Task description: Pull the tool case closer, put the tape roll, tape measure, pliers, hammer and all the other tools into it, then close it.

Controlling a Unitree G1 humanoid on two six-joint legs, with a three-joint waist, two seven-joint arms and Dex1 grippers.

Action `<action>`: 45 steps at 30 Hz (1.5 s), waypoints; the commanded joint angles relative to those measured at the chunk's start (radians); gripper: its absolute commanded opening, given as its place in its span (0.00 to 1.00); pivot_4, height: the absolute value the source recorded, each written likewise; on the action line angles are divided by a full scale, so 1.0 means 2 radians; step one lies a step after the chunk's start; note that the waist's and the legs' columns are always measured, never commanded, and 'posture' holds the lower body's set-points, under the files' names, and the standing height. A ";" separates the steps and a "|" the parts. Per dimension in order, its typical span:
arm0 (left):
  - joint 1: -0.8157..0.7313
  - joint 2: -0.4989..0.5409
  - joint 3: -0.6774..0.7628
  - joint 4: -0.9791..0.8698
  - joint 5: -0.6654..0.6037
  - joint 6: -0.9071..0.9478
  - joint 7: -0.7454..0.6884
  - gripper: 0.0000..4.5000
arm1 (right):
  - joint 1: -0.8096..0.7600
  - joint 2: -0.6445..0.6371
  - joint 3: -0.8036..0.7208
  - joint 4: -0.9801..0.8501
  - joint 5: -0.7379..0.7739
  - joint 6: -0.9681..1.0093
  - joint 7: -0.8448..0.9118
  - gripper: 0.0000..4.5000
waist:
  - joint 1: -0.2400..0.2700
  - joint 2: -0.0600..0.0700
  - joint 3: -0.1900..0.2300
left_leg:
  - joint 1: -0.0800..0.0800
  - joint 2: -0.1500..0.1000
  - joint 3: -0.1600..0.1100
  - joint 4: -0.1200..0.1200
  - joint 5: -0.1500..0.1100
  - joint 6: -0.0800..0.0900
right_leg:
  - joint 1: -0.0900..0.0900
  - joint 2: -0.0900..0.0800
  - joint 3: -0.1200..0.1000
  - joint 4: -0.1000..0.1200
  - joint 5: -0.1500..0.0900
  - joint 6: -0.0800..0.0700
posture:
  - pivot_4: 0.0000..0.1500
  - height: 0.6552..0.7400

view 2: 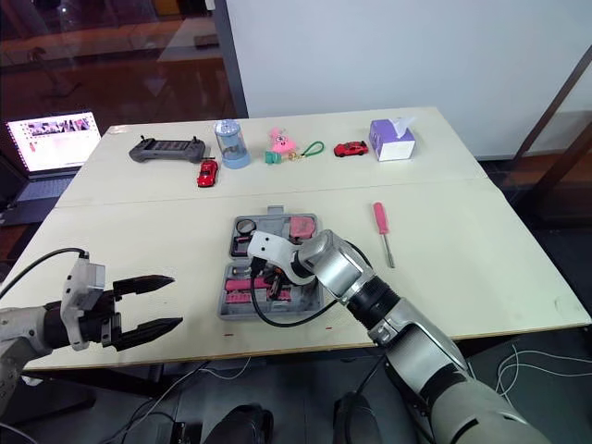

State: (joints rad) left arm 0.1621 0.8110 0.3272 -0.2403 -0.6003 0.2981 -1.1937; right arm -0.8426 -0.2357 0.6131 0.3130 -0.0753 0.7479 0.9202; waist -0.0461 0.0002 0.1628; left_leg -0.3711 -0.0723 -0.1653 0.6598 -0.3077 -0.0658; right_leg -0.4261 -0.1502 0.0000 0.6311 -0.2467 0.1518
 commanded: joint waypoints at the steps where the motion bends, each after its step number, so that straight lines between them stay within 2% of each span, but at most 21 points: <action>1: 0.002 0.002 0.010 -0.015 -0.008 0.000 0.001 1.00 | 0.028 -0.003 0.026 0.058 -0.027 -0.001 -0.011 0.00 | 0.000 0.000 -0.003 | 0.000 0.000 0.000 0.000 0.000 0.000 | 0.000 0.000 0.000 0.000 0.000 0.000 | 1.00 1.00; 4: 0.001 0.003 0.011 -0.013 -0.007 0.000 0.001 1.00 | 0.038 -0.007 0.039 0.075 -0.038 -0.011 -0.008 0.00 | 0.001 0.000 -0.006 | 0.002 0.000 0.000 -0.001 0.000 0.000 | 0.002 0.000 0.000 0.000 0.000 0.000 | 1.00 1.00; 7: -0.001 0.004 0.011 -0.013 -0.008 0.001 0.001 1.00 | 0.040 -0.003 0.035 0.090 -0.042 -0.019 -0.012 0.00 | 0.002 -0.001 -0.007 | 0.010 0.000 0.000 -0.005 -0.001 0.002 | 0.008 0.000 0.000 -0.002 0.000 0.000 | 1.00 1.00; 9: -0.002 0.004 0.010 -0.013 -0.008 0.002 0.001 1.00 | 0.039 0.002 0.032 0.097 -0.041 -0.021 -0.013 0.00 | 0.002 -0.002 -0.008 | 0.012 0.000 0.000 -0.006 -0.001 0.003 | 0.010 0.000 0.000 -0.002 -0.001 -0.001 | 1.00 1.00; 13: -0.006 0.004 0.009 -0.012 -0.007 0.003 0.002 1.00 | 0.032 0.023 -0.011 0.081 -0.015 -0.029 -0.024 0.00 | 0.001 -0.003 -0.009 | 0.015 0.000 0.000 -0.007 -0.002 0.003 | 0.012 0.000 0.000 -0.002 -0.002 -0.001 | 1.00 1.00; 17: -0.005 0.001 0.011 -0.010 -0.007 0.001 0.004 1.00 | 0.028 0.012 -0.077 -0.024 0.017 -0.062 -0.021 0.00 | 0.001 -0.001 -0.008 | 0.014 0.001 0.000 -0.008 -0.002 0.003 | 0.010 0.000 0.000 -0.001 -0.002 -0.002 | 1.00 1.00; 20: -0.001 0.001 0.017 -0.006 -0.008 0.000 0.005 1.00 | 0.028 -0.004 -0.114 -0.096 0.039 -0.035 -0.019 0.00 | 0.001 -0.001 -0.007 | 0.006 0.000 0.000 -0.006 -0.001 0.002 | 0.002 0.000 0.000 0.000 -0.002 -0.002 | 1.00 1.00; 21: 0.000 0.002 0.024 -0.001 -0.009 -0.001 0.004 1.00 | 0.030 -0.015 -0.141 -0.142 0.061 -0.025 -0.012 0.00 | 0.001 -0.001 -0.007 | 0.004 0.000 0.000 -0.006 0.001 -0.002 | 0.000 0.000 0.000 0.000 -0.002 -0.002 | 1.00 1.00; 24: 0.003 0.005 0.049 0.021 -0.011 -0.009 0.002 1.00 | 0.046 -0.056 -0.217 -0.260 0.120 0.027 0.001 0.00 | 0.002 -0.001 -0.007 | 0.000 0.000 -0.001 -0.006 0.001 -0.002 | -0.002 0.000 0.000 0.000 -0.002 -0.002 | 1.00 1.00; 27: 0.016 0.013 0.080 0.057 -0.002 -0.020 -0.006 1.00 | 0.093 -0.117 -0.274 -0.341 0.152 0.076 0.000 0.00 | 0.003 -0.002 -0.007 | -0.001 0.000 -0.001 -0.006 0.001 -0.002 | -0.003 0.000 -0.001 -0.001 -0.002 -0.002 | 1.00 1.00; 31: 0.042 0.019 0.120 0.111 0.023 -0.058 -0.008 1.00 | 0.180 -0.179 -0.360 -0.379 0.165 0.090 -0.026 0.00 | 0.006 -0.002 -0.007 | -0.001 0.000 -0.001 -0.006 -0.001 0.002 | -0.002 0.000 -0.001 -0.001 -0.002 -0.002 | 1.00 1.00; 33: 0.051 0.019 0.133 0.129 0.025 -0.067 -0.008 1.00 | 0.219 -0.197 -0.388 -0.377 0.165 0.080 -0.038 0.20 | 0.005 -0.001 -0.006 | 0.000 0.000 0.000 -0.006 -0.001 0.002 | -0.002 0.000 -0.001 -0.001 -0.002 -0.002 | 1.00 1.00; 36: 0.080 0.023 0.166 0.180 0.039 -0.091 -0.013 1.00 | 0.335 -0.241 -0.443 -0.345 0.141 0.034 -0.046 0.53 | 0.012 -0.002 -0.006 | 0.000 0.000 0.000 -0.006 -0.001 0.002 | -0.002 0.000 -0.001 -0.001 -0.002 -0.002 | 1.00 1.00; 40: 0.099 0.020 0.180 0.205 0.046 -0.112 -0.013 1.00 | 0.398 -0.258 -0.447 -0.324 0.127 0.002 -0.070 0.99 | 0.011 -0.002 -0.005 | 0.000 0.000 0.002 -0.005 -0.002 0.004 | -0.002 -0.001 0.000 -0.002 -0.002 -0.002 | 1.00 1.00; 45: 0.092 0.007 0.159 0.182 0.041 -0.109 -0.005 1.00 | 0.405 -0.246 -0.417 -0.326 0.132 -0.008 -0.088 1.00 | 0.008 -0.001 -0.005 | 0.002 0.002 0.003 -0.005 -0.002 0.004 | 0.000 0.000 0.000 -0.001 -0.002 -0.002 | 1.00 1.00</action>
State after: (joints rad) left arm 0.3431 0.8219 0.6409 0.1451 -0.5102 0.0821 -1.2094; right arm -0.0186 -0.7315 -0.2207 -0.3078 0.1799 0.7487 0.7555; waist -0.0310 -0.0026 0.1524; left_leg -0.3665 -0.0694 -0.1598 0.6488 -0.3120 -0.0580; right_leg -0.4261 -0.1508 -0.0002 0.6289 -0.2506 0.1477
